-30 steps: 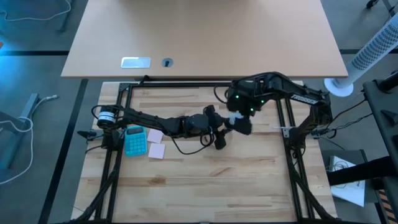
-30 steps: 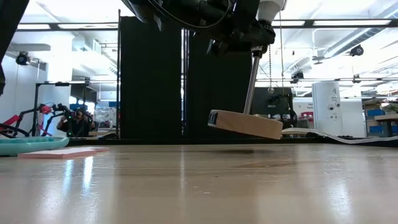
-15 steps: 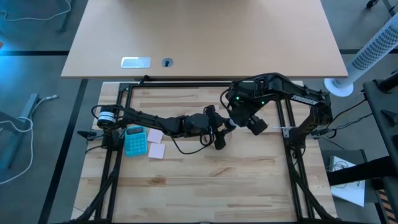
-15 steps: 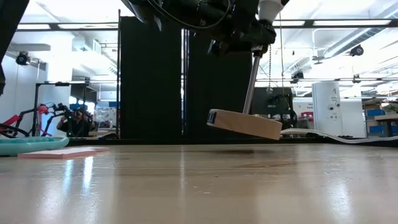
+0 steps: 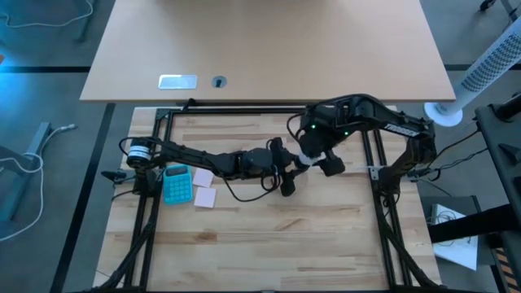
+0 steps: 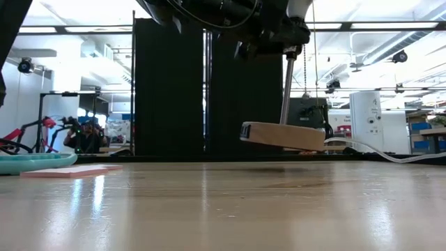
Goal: Screw lightbulb
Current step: Remove the lightbulb from the lamp
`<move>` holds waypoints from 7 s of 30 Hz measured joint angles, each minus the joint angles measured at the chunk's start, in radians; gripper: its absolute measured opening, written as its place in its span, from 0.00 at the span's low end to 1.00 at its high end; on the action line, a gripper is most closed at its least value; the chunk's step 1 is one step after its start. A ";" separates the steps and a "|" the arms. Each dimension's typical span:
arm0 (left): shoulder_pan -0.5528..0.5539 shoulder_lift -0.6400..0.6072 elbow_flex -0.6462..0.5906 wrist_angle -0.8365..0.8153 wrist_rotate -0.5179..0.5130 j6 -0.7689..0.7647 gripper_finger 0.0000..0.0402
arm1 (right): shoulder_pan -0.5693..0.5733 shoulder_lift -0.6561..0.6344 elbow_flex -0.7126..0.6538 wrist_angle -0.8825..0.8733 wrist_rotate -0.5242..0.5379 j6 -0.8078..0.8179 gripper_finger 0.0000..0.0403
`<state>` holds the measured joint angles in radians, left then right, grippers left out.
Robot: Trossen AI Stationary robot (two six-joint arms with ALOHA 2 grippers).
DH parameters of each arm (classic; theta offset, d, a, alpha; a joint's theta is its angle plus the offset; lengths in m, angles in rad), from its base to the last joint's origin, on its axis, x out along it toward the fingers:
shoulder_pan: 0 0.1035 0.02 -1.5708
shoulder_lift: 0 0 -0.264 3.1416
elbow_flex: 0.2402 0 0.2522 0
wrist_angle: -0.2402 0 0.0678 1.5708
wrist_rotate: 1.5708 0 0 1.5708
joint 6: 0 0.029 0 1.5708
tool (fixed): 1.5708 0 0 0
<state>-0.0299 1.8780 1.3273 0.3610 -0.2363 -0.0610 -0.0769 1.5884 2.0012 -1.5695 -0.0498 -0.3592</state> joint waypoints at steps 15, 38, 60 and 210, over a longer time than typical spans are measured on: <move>0.037 0.000 0.000 -0.015 -0.012 0.001 0.43 | 0.000 -0.033 -0.017 0.003 -0.003 1.226 0.85; 0.042 0.001 0.000 -0.017 0.011 0.004 0.43 | -0.016 -0.022 -0.090 0.091 -0.024 1.655 0.77; 0.039 0.002 -0.001 -0.021 0.019 0.011 0.43 | -0.023 -0.018 -0.093 0.076 -0.004 0.066 0.61; 0.035 0.005 -0.002 -0.073 -0.068 -0.028 0.40 | -0.059 0.064 0.019 0.041 -0.004 1.216 0.68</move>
<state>0.0055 1.8828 1.3253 0.2881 -0.3042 -0.0892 -0.1360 1.6520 2.0201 -1.5287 -0.0538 0.8571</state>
